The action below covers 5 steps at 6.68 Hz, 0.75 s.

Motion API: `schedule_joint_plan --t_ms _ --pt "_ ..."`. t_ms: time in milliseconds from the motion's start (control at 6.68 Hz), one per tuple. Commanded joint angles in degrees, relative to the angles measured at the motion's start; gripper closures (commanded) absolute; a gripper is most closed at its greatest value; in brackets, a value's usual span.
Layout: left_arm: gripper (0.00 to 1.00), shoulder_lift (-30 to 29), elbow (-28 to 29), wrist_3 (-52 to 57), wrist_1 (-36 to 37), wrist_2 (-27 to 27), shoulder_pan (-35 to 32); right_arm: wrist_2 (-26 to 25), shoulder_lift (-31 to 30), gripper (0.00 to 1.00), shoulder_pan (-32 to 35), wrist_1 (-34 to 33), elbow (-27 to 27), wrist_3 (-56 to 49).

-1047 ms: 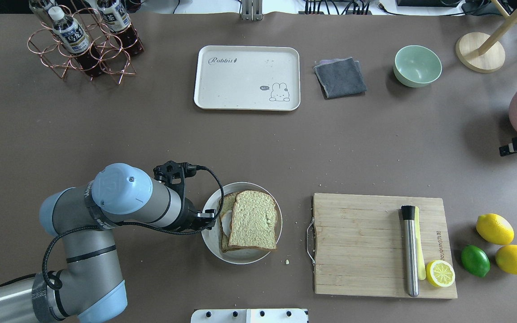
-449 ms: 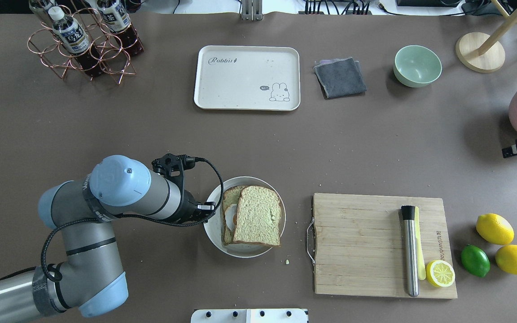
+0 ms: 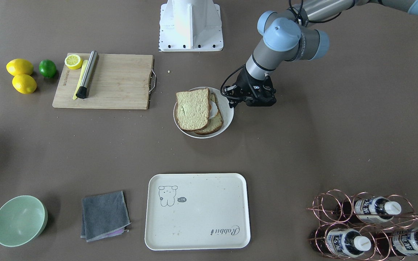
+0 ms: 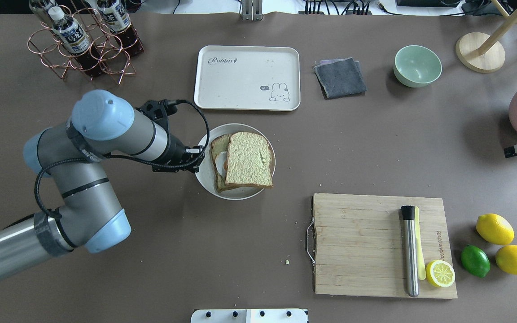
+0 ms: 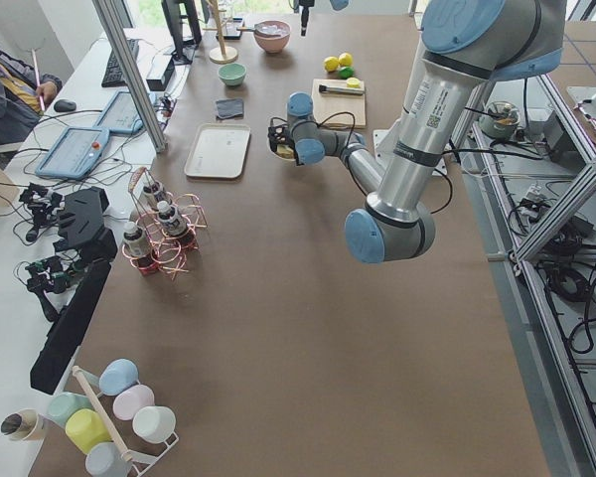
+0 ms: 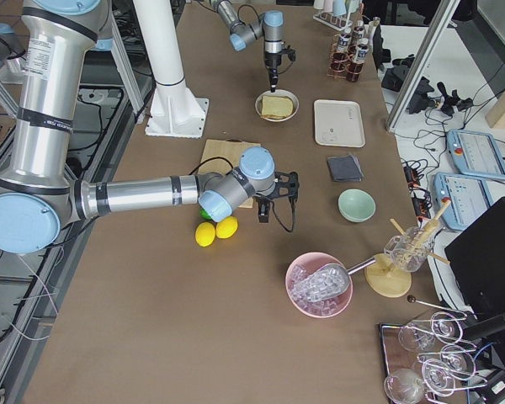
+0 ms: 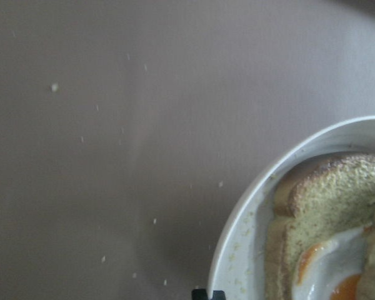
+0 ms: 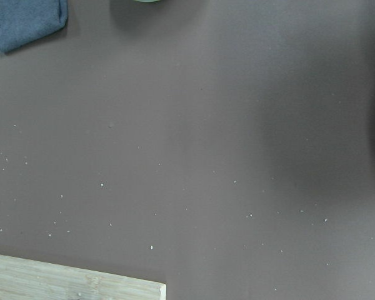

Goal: Make sandwich and place on tray
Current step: 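Slide the plate with the left gripper onto the cream tray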

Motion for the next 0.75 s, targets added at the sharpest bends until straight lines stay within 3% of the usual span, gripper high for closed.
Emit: schedule_joint_plan --t_ms 0,150,449,598 --pt "1.0 -9.57 13.43 -0.53 -0.34 -3.29 -7.43 -0.14 -0.4 0.0 -0.09 0.03 -0.22 -1.72" --pt "1.0 -14.41 20.46 -0.61 -0.77 -3.82 -9.21 -0.14 -0.4 0.0 -0.01 0.03 -0.14 -2.17" --pt "1.0 -20.94 34.78 -1.67 -11.6 -3.39 -10.19 -0.14 -0.23 0.0 -0.09 0.03 -0.05 -2.08" --pt "1.0 -24.01 39.21 -4.11 -13.33 -3.04 -10.19 -0.22 0.12 0.0 -0.18 -0.06 -0.31 -2.17"
